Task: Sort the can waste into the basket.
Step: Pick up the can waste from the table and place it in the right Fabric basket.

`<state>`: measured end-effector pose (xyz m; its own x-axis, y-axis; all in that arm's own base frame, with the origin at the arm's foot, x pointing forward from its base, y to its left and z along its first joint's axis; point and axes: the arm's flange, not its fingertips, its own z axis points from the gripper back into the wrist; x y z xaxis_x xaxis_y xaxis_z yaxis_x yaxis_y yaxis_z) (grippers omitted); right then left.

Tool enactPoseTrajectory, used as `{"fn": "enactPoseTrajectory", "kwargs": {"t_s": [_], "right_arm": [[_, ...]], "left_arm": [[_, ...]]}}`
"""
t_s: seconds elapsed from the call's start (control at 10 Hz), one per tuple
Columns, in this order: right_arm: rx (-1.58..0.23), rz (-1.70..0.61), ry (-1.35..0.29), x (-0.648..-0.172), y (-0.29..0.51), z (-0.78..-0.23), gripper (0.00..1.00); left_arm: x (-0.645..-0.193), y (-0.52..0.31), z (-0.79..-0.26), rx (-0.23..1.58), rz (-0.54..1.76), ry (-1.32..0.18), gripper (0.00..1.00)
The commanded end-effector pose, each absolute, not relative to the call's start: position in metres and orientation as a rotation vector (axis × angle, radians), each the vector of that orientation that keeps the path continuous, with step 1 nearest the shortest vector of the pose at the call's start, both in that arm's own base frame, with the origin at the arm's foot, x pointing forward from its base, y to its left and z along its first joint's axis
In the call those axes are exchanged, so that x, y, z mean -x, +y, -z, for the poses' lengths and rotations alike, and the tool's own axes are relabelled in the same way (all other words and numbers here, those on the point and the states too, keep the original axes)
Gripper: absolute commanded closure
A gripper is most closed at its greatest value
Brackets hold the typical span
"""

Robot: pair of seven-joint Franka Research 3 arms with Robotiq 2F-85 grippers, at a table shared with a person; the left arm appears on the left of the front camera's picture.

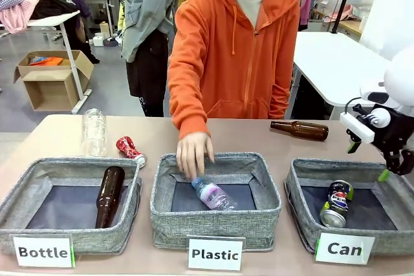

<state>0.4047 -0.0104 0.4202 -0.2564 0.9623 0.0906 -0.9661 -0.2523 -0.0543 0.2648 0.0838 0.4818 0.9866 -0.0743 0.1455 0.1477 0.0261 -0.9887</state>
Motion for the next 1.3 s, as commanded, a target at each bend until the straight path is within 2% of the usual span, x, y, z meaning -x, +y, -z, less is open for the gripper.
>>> {"fn": "enactPoseTrajectory", "kwargs": {"t_s": [0.0,0.1,0.2,0.4,0.6,0.9,1.2], "right_arm": [[-0.232,-1.624,-0.475,-0.437,-0.023,-0.437,0.00],[-0.323,-1.344,-0.694,-0.454,-0.029,-0.440,0.00],[-0.610,-1.294,-0.761,-0.458,-0.032,-0.441,0.00],[-0.908,-0.994,-0.694,-0.470,-0.035,-0.427,0.00],[-1.101,-0.915,-0.690,-0.469,-0.026,-0.416,0.00],[-1.263,-0.742,-0.690,-0.474,-0.023,-0.387,0.00],[-1.460,-0.608,-0.536,-0.471,-0.010,-0.328,0.00]], "left_arm": [[-0.266,0.083,-0.486,1.554,0.176,-0.066,0.00],[-0.266,0.083,-0.486,1.554,0.176,-0.066,0.00],[-0.266,0.083,-0.486,1.554,0.176,-0.066,0.00],[-0.266,0.083,-0.486,1.554,0.176,-0.066,0.00],[-0.266,0.083,-0.486,1.554,0.176,-0.066,0.00],[-0.266,0.083,-0.486,1.554,0.176,-0.066,0.00],[-0.266,0.083,-0.486,1.554,0.176,-0.066,0.00]]}}
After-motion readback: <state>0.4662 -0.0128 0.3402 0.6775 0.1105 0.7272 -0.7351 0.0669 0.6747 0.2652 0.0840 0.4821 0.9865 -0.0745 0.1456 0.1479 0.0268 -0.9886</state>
